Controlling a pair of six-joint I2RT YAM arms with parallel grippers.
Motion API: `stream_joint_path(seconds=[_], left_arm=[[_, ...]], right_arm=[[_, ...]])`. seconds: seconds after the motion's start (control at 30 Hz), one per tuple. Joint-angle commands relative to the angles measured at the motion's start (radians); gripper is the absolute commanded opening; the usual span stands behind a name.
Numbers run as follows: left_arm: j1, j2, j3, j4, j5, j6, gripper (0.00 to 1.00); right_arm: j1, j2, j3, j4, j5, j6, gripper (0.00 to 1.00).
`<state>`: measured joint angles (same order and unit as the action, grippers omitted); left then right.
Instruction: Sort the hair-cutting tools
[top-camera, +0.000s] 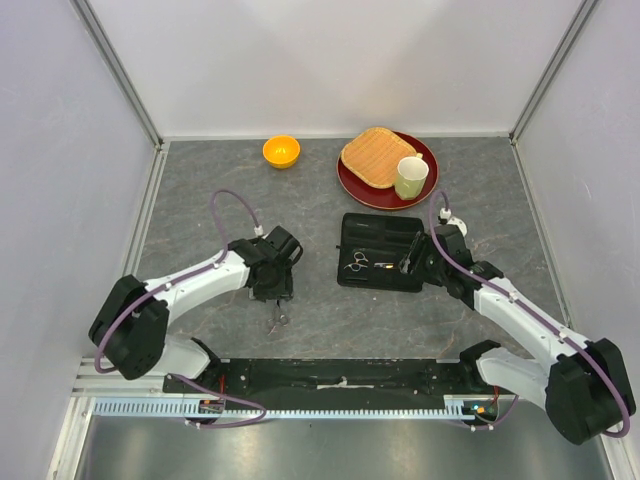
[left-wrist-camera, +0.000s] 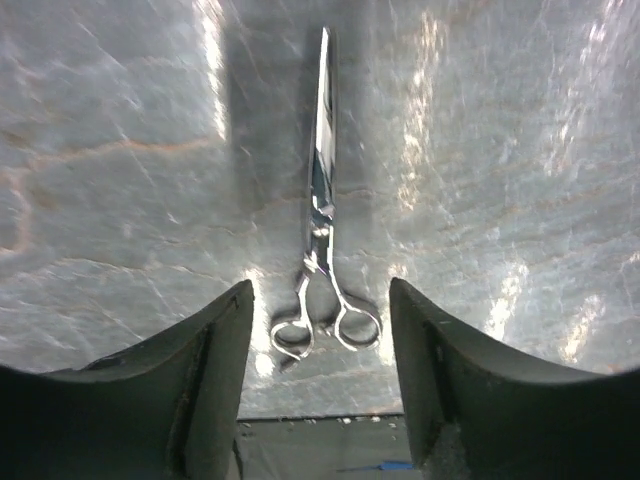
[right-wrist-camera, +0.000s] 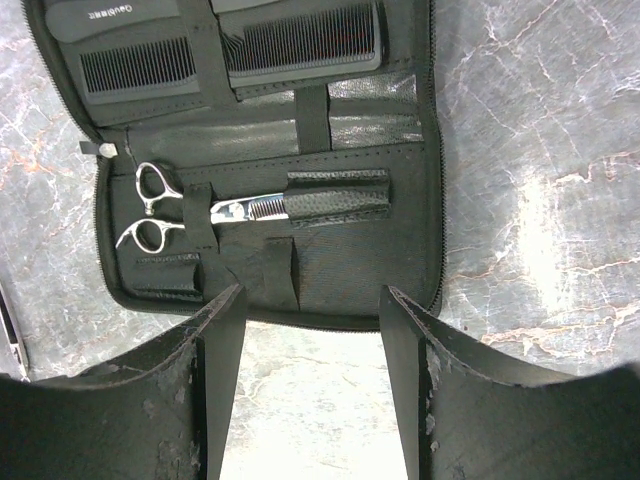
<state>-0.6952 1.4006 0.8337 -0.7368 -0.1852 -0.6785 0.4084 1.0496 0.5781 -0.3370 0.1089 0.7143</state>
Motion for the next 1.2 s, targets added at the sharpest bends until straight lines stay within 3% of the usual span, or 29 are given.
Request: stream_joint_path(seconds=[0.0,0.17,0.53,0.93,1.17], left_arm=[[0.002,0.006,-0.024,-0.018,0.166,-0.069,0.59],[0.002,0.027,-0.057,-0.007,0.188,-0.078,0.49],[0.002,0.165,-0.004,0.072,0.13,-0.067,0.4],[0.002,0.225,0.074,0.106,0.162,-0.029,0.03],[0.003,0.204,0.102,0.105,0.148,-0.029,0.02]], right_arm=[[-0.002,0.016,-0.004,0.024,-0.018,0.01,0.63],[-0.002,0.02,-0.001,0.036,-0.037,0.019,0.63],[-0.002,0.043,-0.009,0.053,-0.052,0.013,0.63],[0.001,0.059,-0.007,0.098,-0.107,-0.032,0.63],[0.046,0.055,-0.004,0.142,-0.161,-0.044,0.63]])
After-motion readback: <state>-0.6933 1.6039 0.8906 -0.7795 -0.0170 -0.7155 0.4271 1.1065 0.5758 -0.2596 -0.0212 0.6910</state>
